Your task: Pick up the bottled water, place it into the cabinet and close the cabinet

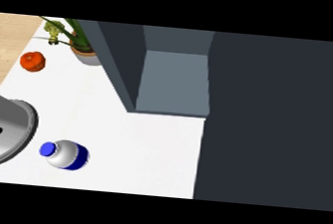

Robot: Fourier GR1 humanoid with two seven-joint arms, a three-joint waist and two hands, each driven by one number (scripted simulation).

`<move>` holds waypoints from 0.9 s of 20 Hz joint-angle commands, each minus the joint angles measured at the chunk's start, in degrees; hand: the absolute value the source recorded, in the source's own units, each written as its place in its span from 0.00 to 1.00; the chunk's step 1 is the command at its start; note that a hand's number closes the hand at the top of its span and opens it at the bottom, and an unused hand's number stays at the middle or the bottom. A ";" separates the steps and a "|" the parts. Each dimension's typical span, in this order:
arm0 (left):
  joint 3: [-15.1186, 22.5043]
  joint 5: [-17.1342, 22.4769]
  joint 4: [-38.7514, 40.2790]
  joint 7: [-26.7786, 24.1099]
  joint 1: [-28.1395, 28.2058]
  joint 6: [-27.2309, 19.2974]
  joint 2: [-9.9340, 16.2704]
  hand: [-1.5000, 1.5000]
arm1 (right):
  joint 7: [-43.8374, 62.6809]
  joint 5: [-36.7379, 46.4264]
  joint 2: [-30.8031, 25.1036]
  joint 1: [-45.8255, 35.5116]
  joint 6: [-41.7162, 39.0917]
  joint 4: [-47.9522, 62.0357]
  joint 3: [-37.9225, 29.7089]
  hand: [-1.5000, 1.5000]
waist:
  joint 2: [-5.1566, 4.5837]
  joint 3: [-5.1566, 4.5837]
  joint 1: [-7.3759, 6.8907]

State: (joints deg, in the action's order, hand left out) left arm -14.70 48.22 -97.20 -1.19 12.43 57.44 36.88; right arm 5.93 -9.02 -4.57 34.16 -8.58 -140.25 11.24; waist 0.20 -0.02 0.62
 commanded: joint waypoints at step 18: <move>-0.97 -40.43 23.09 -17.38 -12.88 2.41 -17.62 0.00 | -9.90 1.94 -1.02 15.83 -6.26 -6.42 1.76 0.00 | -0.19 -0.24 1.29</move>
State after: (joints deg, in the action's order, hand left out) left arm -16.45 14.94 -80.23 -9.74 0.96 56.23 21.81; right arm -4.73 -7.62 -5.26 46.53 -14.27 -141.36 11.60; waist 0.34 0.26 1.43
